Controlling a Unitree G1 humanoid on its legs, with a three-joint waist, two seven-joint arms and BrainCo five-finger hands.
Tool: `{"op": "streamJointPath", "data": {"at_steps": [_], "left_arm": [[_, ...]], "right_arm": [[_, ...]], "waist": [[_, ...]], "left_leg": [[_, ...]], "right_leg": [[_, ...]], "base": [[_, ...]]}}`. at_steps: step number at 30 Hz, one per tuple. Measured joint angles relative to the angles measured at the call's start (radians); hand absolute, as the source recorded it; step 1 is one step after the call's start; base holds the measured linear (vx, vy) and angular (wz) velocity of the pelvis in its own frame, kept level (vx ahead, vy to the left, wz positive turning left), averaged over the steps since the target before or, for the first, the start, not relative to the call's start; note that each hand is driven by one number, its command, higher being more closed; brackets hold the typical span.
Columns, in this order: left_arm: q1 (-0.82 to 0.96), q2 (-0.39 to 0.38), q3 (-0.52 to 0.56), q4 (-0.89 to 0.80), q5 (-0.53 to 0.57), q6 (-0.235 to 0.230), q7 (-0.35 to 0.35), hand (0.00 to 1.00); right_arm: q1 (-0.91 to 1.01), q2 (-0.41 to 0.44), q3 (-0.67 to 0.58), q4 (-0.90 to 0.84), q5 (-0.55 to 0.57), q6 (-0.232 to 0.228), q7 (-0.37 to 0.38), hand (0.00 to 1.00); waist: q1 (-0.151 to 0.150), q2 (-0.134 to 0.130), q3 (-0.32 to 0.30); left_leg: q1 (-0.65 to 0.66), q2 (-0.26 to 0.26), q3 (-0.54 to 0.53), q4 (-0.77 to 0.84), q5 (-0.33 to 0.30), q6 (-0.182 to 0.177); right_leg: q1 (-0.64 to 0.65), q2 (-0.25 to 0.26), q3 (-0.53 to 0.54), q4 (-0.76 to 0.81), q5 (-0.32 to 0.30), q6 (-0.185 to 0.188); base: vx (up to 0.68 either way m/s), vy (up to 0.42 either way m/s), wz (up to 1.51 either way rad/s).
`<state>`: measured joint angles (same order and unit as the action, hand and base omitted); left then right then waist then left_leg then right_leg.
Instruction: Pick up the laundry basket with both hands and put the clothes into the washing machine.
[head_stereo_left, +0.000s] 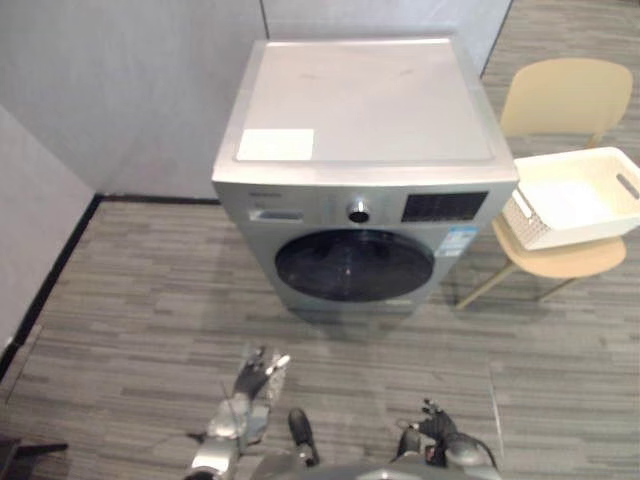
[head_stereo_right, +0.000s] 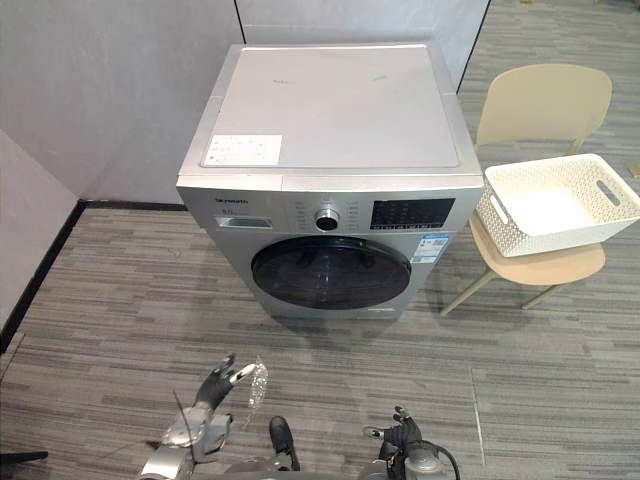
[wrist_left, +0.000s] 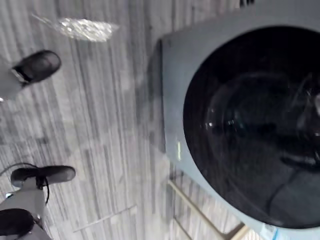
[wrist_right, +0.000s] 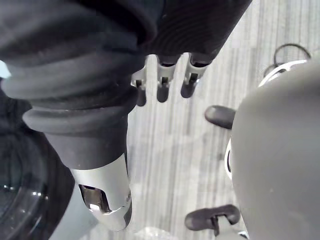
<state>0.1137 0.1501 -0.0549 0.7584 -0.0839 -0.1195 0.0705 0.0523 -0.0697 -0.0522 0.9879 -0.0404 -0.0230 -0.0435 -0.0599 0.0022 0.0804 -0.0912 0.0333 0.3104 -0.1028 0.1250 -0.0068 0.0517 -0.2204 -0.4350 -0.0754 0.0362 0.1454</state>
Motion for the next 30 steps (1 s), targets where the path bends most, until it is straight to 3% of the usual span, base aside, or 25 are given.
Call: {"op": "streamJointPath", "data": {"at_steps": [4, 5, 6, 8, 10, 11, 12, 13, 14, 15, 16, 17, 20, 22, 24, 25, 28, 29, 30], "left_arm": [[0.011, -0.024, 0.09, 0.076, 0.059, 0.002, 0.045, 0.0], [0.014, -0.022, 0.103, 0.076, 0.06, 0.004, 0.057, 0.0], [0.03, -0.027, 0.119, 0.089, 0.061, 0.006, 0.067, 0.0], [0.062, -0.036, 0.147, 0.115, 0.059, 0.007, 0.066, 0.0], [0.067, -0.045, 0.171, 0.119, 0.06, 0.008, 0.074, 0.0], [0.069, -0.046, 0.171, 0.122, 0.061, 0.007, 0.078, 0.0], [0.068, -0.047, 0.168, 0.124, 0.073, 0.007, 0.079, 0.0], [0.061, -0.05, 0.157, 0.123, 0.085, 0.009, 0.079, 0.0], [0.054, -0.045, 0.149, 0.121, 0.093, 0.01, 0.079, 0.0], [0.048, -0.037, 0.136, 0.118, 0.099, 0.017, 0.077, 0.0], [0.045, -0.037, 0.123, 0.118, 0.102, 0.022, 0.074, 0.0], [0.042, -0.042, 0.113, 0.115, 0.114, 0.023, 0.069, 0.0], [0.011, -0.073, 0.088, 0.116, 0.136, 0.023, 0.062, 0.0], [-0.011, -0.108, 0.083, 0.115, 0.138, 0.024, 0.062, 0.0], [-0.016, -0.122, 0.084, 0.114, 0.146, 0.023, 0.062, 0.0], [-0.014, -0.127, 0.084, 0.114, 0.156, 0.024, 0.061, 0.0], [-0.005, -0.117, 0.099, 0.113, 0.175, 0.026, 0.06, 0.0], [0.005, -0.134, 0.119, 0.114, 0.177, 0.034, 0.06, 0.0], [0.028, -0.147, 0.129, 0.116, 0.18, 0.033, 0.059, 0.0]], "right_arm": [[0.003, -0.014, -0.029, 0.041, -0.002, -0.003, -0.006, 0.0], [0.002, -0.018, -0.049, 0.057, -0.01, -0.001, -0.013, 0.0], [-0.01, -0.028, -0.067, 0.071, -0.011, 0.001, -0.02, 0.0], [-0.019, -0.032, -0.09, 0.084, -0.012, 0.003, -0.021, 0.0], [-0.012, -0.038, -0.117, 0.085, -0.024, 0.005, -0.021, 0.0], [-0.013, -0.039, -0.132, 0.084, -0.032, 0.007, -0.022, 0.0], [-0.017, -0.044, -0.148, 0.081, -0.032, 0.008, -0.022, 0.0], [-0.016, -0.034, -0.15, 0.08, -0.031, 0.008, -0.021, 0.0], [-0.014, -0.023, -0.152, 0.081, -0.031, 0.009, -0.02, 0.0], [-0.01, -0.009, -0.168, 0.069, -0.025, 0.009, -0.019, 0.0], [0.01, -0.011, -0.166, 0.046, -0.025, 0.008, -0.02, 0.0], [0.05, -0.011, -0.163, 0.013, -0.021, 0.005, -0.021, 0.0], [0.112, 0.002, -0.163, -0.069, 0.005, -0.014, -0.023, 0.0], [0.131, 0.006, -0.18, -0.104, 0.027, -0.019, -0.027, 0.0], [0.145, 0.017, -0.187, -0.113, 0.038, -0.018, -0.033, 0.0], [0.147, 0.022, -0.188, -0.113, 0.038, -0.016, -0.04, 0.0], [0.16, 0.051, -0.186, -0.112, 0.034, -0.015, -0.04, 0.0], [0.159, 0.035, -0.196, -0.111, 0.033, -0.012, -0.037, 0.0], [0.157, 0.032, -0.192, -0.11, 0.032, -0.012, -0.038, 0.0]], "waist": [[0.025, -0.017, 0.005], [0.021, -0.028, 0.003], [0.036, -0.03, 0.009], [0.05, -0.03, 0.011], [0.049, -0.032, 0.013], [0.05, -0.018, 0.007], [0.048, -0.02, 0.009], [0.039, -0.018, 0.011], [0.026, -0.023, 0.017], [0.01, -0.022, 0.041], [-0.011, -0.024, 0.046], [-0.024, -0.028, 0.048], [-0.036, -0.021, 0.062], [-0.037, 0.011, 0.081], [-0.034, 0.011, 0.08], [-0.028, 0.003, 0.076], [-0.011, -0.051, 0.043], [-0.005, -0.022, 0.029], [-0.001, -0.023, 0.019]], "left_leg": [[-0.047, -0.031, -0.178, 0.008, 0.008, -0.009], [-0.136, 0.002, -0.012, 0.125, -0.033, 0.045], [-0.181, 0.076, 0.224, 0.265, -0.109, 0.069], [-0.192, 0.093, 0.288, 0.374, -0.189, 0.089], [-0.197, 0.069, 0.232, 0.441, -0.272, 0.095], [-0.189, 0.052, 0.21, 0.454, -0.297, 0.101], [-0.173, 0.015, 0.17, 0.451, -0.317, 0.117], [-0.165, -0.022, 0.113, 0.445, -0.324, 0.138], [-0.153, -0.042, 0.083, 0.43, -0.319, 0.149], [-0.101, -0.086, 0.012, 0.381, -0.301, 0.172], [-0.058, -0.118, -0.052, 0.35, -0.295, 0.175], [-0.005, -0.161, -0.124, 0.323, -0.283, 0.178], [0.082, -0.215, -0.313, 0.314, -0.282, 0.177], [0.143, -0.222, -0.426, 0.309, -0.283, 0.176], [0.189, -0.227, -0.475, 0.296, -0.294, 0.157], [0.219, -0.229, -0.496, 0.285, -0.299, 0.149], [0.237, -0.263, -0.494, 0.329, -0.329, 0.097], [0.222, -0.255, -0.478, 0.383, -0.353, 0.053], [0.188, -0.233, -0.447, 0.456, -0.377, 0.029]], "right_leg": [[0.065, -0.011, -0.205, 0.029, -0.05, 0.017], [0.073, -0.031, -0.324, 0.062, -0.068, 0.027], [0.081, -0.048, -0.367, 0.085, -0.068, 0.027], [0.12, -0.072, -0.418, 0.117, -0.068, 0.028], [0.15, -0.128, -0.456, 0.227, -0.069, 0.027], [0.142, -0.178, -0.462, 0.336, -0.068, 0.026], [0.097, -0.27, -0.419, 0.537, -0.055, -0.093], [0.008, -0.297, -0.269, 0.724, -0.063, -0.25], [-0.04, -0.268, -0.161, 0.801, -0.105, -0.229], [-0.108, -0.157, 0.04, 0.903, -0.188, -0.14], [-0.136, -0.081, 0.125, 0.954, -0.242, -0.112], [-0.181, -0.01, 0.178, 0.993, -0.296, -0.116], [-0.308, 0.13, 0.277, 0.908, -0.35, -0.114], [-0.341, 0.156, 0.314, 0.785, -0.344, -0.108], [-0.336, 0.154, 0.329, 0.704, -0.324, -0.085], [-0.332, 0.153, 0.325, 0.65, -0.281, -0.09], [-0.309, 0.185, 0.244, 0.464, -0.073, -0.197], [-0.283, 0.201, 0.22, 0.431, -0.069, -0.232], [-0.243, 0.198, 0.235, 0.356, -0.057, -0.23]], "base": [[-0.01, 0.006, 1.44], [0.01, 0.163, 2.54], [0.06, 0.204, 1.95], [0.12, 0.217, 0.91], [0.13, 0.226, 0.83], [0.19, 0.369, 0.77], [0.24, 0.467, 1.11], [0.26, 0.464, 1.16], [0.25, 0.32, 1.55], [0.22, 0.199, 1.7], [0.31, 0.195, 2.26], [0.27, 0.115, 1.96], [0.38, 0.079, 2.18], [0.32, 0.056, 2.02], [0.35, 0.023, 1.64], [0.44, 0.003, 1.57], [0.39, -0.029, 0.79], [0.28, 0.01, 0.14], [0.44, 0.037, 0.06]]}}
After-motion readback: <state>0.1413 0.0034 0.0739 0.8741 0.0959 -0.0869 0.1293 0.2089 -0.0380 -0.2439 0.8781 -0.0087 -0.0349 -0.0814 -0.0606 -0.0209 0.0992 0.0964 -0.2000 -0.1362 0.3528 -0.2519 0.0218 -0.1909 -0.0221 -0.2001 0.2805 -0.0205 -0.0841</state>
